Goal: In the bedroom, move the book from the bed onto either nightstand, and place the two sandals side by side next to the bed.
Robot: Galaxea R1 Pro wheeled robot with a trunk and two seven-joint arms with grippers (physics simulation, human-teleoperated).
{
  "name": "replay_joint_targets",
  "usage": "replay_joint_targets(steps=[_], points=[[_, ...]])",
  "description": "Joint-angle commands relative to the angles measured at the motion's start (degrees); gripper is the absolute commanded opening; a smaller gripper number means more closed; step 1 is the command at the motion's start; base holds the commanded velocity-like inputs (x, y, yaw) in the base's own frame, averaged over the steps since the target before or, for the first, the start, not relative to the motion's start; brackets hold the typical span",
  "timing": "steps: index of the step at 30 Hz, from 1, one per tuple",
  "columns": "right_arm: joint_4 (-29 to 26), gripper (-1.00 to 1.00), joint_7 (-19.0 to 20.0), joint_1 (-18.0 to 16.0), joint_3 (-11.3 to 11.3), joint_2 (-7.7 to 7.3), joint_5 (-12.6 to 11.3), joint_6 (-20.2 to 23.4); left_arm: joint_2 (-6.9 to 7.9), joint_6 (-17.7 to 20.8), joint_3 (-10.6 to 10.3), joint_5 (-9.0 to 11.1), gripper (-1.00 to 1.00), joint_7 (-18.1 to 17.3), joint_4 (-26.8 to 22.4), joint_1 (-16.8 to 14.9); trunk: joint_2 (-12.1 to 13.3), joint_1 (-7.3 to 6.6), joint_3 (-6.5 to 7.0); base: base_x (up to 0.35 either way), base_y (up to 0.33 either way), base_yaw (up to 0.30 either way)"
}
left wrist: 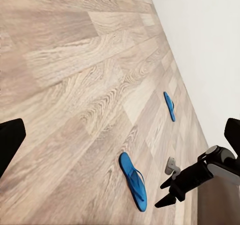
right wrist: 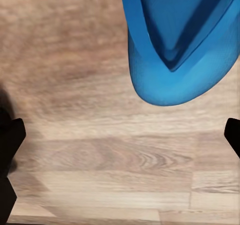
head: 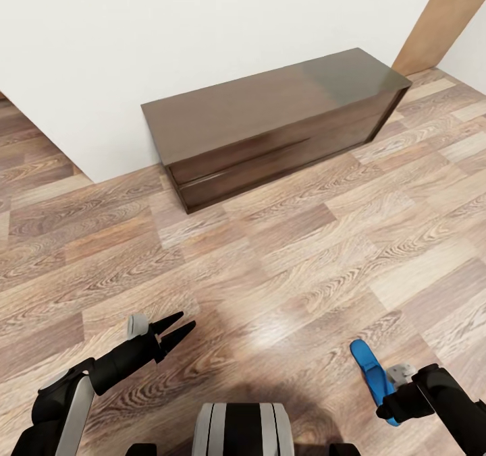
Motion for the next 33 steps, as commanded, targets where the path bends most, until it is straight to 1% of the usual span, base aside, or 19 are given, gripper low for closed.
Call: replay_joint_targets(steps=[1,11,33], points=[[-0.07,1.0,0.48,-0.02,0.13,-0.05,0.61,0.09,-0.05,0.49,0.13,0.15,1.0,-0.14,-0.01,-0.03,-0.01,-0.01,-0.03,0.008,0.0,0.0],[-0.07,1.0,0.47,-0.02,0.13,-0.02,0.61,0.07,-0.13,0.55,0.17,0.14,1.0,-0.12,-0.01,-0.03,-0.01,-0.01,-0.03,0.002,0.0,0.0],[-0.29,1.0,0.48,-0.02,0.13,0.02,0.6,0.07,-0.22,0.58,0.01,0.07,1.0,-0.12,0.07,-0.03,-0.31,0.56,-4.91,0.0,0.0,0.0]])
